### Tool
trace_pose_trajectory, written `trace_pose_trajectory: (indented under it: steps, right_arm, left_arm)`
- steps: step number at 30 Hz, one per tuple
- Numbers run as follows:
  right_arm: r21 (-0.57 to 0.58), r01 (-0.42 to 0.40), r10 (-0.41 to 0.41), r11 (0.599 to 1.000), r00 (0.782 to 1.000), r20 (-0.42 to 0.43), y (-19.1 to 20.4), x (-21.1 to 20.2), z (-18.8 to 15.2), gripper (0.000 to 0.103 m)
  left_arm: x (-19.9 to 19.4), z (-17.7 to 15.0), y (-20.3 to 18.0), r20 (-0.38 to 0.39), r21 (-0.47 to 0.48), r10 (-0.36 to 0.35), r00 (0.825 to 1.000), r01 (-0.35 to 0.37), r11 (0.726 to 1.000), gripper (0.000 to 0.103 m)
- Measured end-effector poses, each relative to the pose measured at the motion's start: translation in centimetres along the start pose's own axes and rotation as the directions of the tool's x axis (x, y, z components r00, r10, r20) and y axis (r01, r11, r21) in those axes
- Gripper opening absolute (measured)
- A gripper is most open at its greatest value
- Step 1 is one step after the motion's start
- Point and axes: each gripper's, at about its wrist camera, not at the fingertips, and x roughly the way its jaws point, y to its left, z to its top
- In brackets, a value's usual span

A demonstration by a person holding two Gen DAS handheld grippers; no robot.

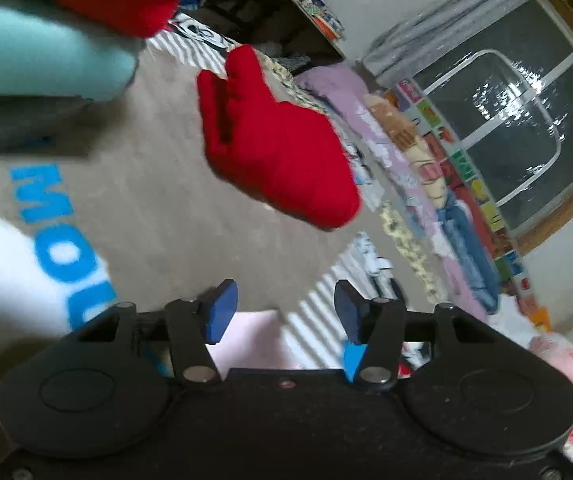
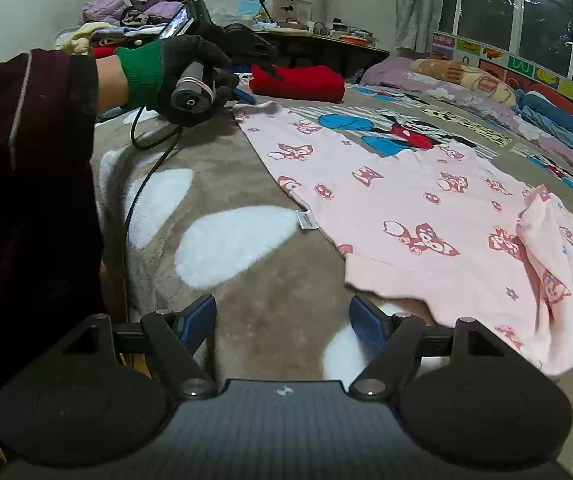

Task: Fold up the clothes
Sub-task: 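Open both grippers to release the pink garment onto the bed, then move the right gripper to the other sleeve and grasp its cuff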

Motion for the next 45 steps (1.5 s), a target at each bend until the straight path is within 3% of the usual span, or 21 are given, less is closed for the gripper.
trace_pose_trajectory:
  steps: [5,11,14,17,19,23,27,30,32,39,45]
  right_arm:
    - [0.074,-0.011,0.007,0.997,0.999,0.048,-1.3,-1.5,-0.1,0.067]
    - [0.299,0.019,-0.083,0.954,0.975,0.204,-6.1,-4.6,0.4,0.067]
    - [0.458,0.041,-0.172,0.888,0.954,0.247,-10.0,-5.8,-0.2,0.067]
    - [0.598,0.067,-0.256,0.799,0.937,0.238,-14.1,-6.3,-1.4,0.066]
    - [0.670,0.069,-0.288,0.739,0.932,0.222,-16.5,-6.4,-2.2,0.066]
    - [0.787,0.022,-0.301,0.617,0.930,0.210,-20.6,-6.1,-4.1,0.066]
    - [0.836,0.014,-0.289,0.549,0.942,0.174,-23.6,-4.7,-5.3,0.066]
    - [0.847,0.026,-0.267,0.530,0.954,0.138,-25.6,-3.4,-5.1,0.066]
    - [0.847,0.031,-0.252,0.530,0.960,0.123,-26.9,-2.5,-4.6,0.066]
    - [0.827,0.066,-0.219,0.558,0.973,0.070,-31.4,1.1,-1.8,0.060]
    - [0.809,0.081,-0.188,0.583,0.981,0.038,-34.9,4.6,0.6,0.055]
  left_arm:
    - [-0.3,-2.6,-3.8,-0.053,0.175,-0.055,0.997,0.063,0.982,0.052]
    - [-0.3,-6.9,-7.7,-0.173,0.332,-0.134,0.976,0.186,0.925,0.052]
    - [-0.2,-9.3,-9.7,-0.244,0.387,-0.181,0.953,0.267,0.882,0.052]
    - [-0.2,-11.6,-12.1,-0.298,0.453,-0.209,0.931,0.331,0.828,0.052]
    - [-0.3,-13.0,-13.3,-0.311,0.502,-0.212,0.926,0.350,0.791,0.056]
    - [0.3,-15.9,-15.1,-0.359,0.604,-0.153,0.921,0.355,0.713,0.072]
    - [0.8,-18.4,-16.0,-0.400,0.698,-0.044,0.915,0.335,0.633,0.073]
    - [0.7,-19.8,-16.5,-0.404,0.752,-0.024,0.914,0.347,0.561,0.073]
    - [0.4,-20.2,-16.3,-0.414,0.760,-0.028,0.910,0.363,0.540,0.073]
    - [1.0,-21.8,-16.6,-0.456,0.754,-0.033,0.889,0.406,0.516,0.073]
    - [1.6,-21.9,-16.2,-0.473,0.742,-0.024,0.881,0.413,0.529,0.073]
